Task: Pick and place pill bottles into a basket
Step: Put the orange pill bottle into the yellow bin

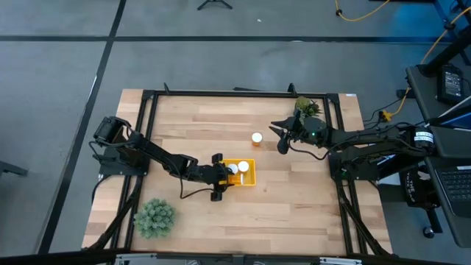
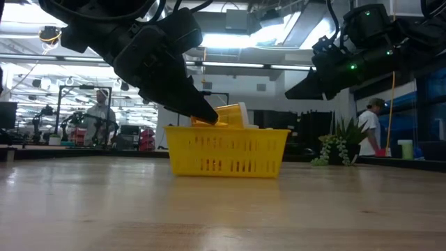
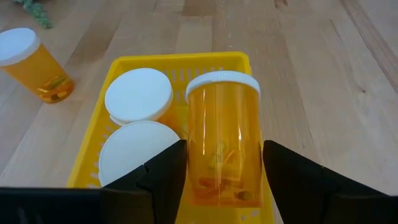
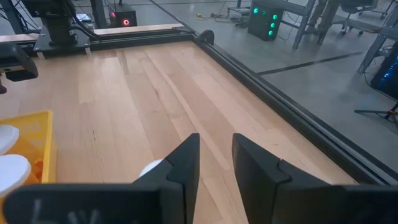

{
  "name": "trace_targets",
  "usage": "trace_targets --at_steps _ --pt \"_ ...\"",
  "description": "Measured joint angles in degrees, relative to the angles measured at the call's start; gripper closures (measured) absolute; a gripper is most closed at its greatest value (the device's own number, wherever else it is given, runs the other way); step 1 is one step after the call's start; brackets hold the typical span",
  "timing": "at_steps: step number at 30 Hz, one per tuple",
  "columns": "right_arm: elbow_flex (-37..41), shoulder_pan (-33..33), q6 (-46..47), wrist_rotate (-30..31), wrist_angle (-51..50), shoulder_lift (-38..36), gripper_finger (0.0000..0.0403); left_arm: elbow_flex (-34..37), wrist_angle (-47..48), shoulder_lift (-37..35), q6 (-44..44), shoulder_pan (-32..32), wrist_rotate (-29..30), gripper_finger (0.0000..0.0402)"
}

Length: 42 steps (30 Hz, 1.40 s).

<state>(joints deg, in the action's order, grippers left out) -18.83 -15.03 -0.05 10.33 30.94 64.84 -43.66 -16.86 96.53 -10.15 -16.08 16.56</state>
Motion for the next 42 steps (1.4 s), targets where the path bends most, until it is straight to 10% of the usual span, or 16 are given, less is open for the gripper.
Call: trace_targets --at_steps 42 --pt "0.0 -0.02 -0.17 -2.97 -0.11 0.0 0.0304 0.11 -0.01 -2.12 0.9 0.0 1.99 0.0221"
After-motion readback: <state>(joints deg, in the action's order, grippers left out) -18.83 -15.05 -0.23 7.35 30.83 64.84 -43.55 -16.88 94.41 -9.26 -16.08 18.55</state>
